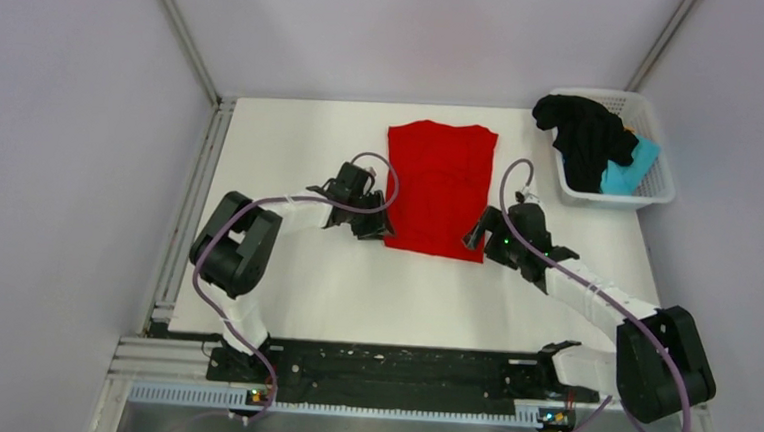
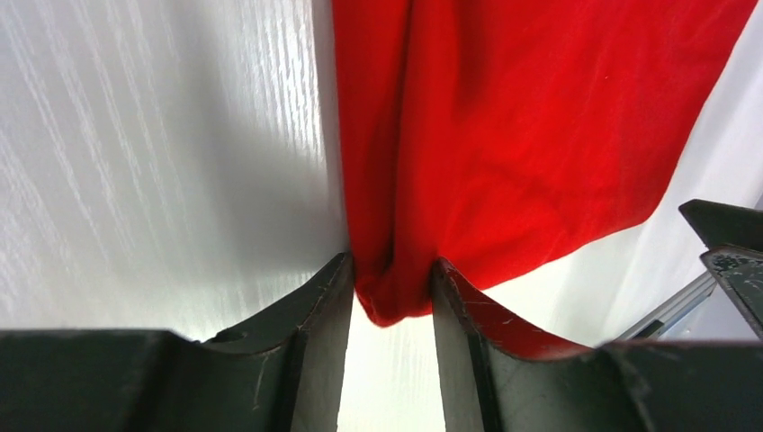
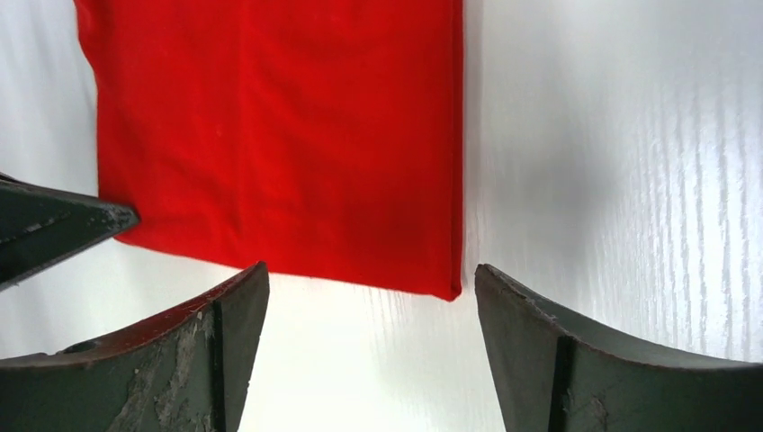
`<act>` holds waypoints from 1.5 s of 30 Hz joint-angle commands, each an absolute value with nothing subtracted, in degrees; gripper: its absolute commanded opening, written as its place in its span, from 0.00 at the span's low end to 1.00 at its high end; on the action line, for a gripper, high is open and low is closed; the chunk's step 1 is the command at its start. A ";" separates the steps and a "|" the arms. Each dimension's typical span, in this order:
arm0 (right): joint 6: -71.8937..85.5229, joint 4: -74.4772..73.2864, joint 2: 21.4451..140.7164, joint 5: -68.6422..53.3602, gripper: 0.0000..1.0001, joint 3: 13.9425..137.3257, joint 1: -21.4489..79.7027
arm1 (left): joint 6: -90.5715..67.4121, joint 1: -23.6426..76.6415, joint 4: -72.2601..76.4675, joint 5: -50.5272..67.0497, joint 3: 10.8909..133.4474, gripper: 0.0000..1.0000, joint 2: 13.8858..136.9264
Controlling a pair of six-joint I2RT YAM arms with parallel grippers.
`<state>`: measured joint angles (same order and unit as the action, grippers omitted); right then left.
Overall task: Fold and stack the t-shirts
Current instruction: Grab one side of the 2/3 rectangular tshirt with both arms
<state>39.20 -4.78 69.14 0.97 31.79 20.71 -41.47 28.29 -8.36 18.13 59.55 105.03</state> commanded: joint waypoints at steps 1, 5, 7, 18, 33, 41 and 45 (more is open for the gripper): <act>40.01 -3.54 70.11 -4.87 0.81 30.37 20.75 | -40.93 29.45 -15.59 14.04 56.62 0.44 103.18; 39.79 -3.05 70.46 -4.34 0.77 28.96 20.74 | -41.24 30.50 -14.33 14.92 56.59 0.44 104.37; 39.33 -3.02 71.07 -4.44 0.73 29.00 20.73 | -41.40 30.86 -14.43 15.80 57.17 0.42 105.56; 39.49 2.62 75.05 -2.63 0.57 25.60 20.74 | -43.15 30.93 -13.60 11.97 56.71 0.00 105.12; 40.61 -2.08 68.93 -12.34 0.00 20.06 20.87 | -46.26 32.93 -10.62 11.89 48.59 0.00 99.38; 45.87 -26.37 46.79 -17.60 0.00 15.12 30.32 | -51.51 44.12 -15.02 7.27 35.57 0.00 86.79; 49.90 -33.69 36.99 -19.05 0.00 14.67 33.58 | -55.92 49.50 -15.55 4.58 31.35 0.00 80.06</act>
<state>44.93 -21.30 44.42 -16.14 14.76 30.81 -51.24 45.23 -7.68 8.78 36.32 84.27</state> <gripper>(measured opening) 0.012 0.024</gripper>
